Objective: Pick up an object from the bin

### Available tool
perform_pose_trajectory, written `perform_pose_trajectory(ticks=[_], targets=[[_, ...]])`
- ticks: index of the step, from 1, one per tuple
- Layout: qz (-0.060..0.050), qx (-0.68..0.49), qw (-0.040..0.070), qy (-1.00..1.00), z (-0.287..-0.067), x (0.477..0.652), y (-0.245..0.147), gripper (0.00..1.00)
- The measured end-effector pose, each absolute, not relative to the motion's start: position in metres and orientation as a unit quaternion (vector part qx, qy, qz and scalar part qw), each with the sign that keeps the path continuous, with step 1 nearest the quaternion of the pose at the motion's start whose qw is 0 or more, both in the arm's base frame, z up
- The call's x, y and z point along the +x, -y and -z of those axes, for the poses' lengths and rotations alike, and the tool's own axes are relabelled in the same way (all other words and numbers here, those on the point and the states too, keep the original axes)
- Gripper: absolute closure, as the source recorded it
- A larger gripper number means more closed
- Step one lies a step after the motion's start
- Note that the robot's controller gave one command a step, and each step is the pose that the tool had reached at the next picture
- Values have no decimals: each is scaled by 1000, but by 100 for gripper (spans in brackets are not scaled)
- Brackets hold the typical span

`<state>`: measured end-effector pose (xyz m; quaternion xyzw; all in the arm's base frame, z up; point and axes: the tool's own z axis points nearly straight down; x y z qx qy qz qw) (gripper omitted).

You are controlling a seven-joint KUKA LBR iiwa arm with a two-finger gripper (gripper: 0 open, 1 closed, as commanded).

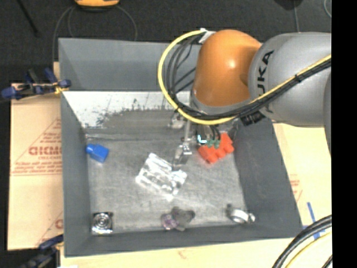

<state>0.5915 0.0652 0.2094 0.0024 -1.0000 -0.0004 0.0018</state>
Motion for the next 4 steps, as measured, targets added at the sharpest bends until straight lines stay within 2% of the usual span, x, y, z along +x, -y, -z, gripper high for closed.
perform_pose_trajectory(ticks=[1, 2, 3, 4], targets=[[2, -7, -5, 1000, -85, 578, -57, 0], [1, -145, -1, 989, -101, 578, -40, 0], [1, -217, -1, 976, -110, 571, -43, 0], [2, -311, -3, 950, -77, 564, -54, 0]])
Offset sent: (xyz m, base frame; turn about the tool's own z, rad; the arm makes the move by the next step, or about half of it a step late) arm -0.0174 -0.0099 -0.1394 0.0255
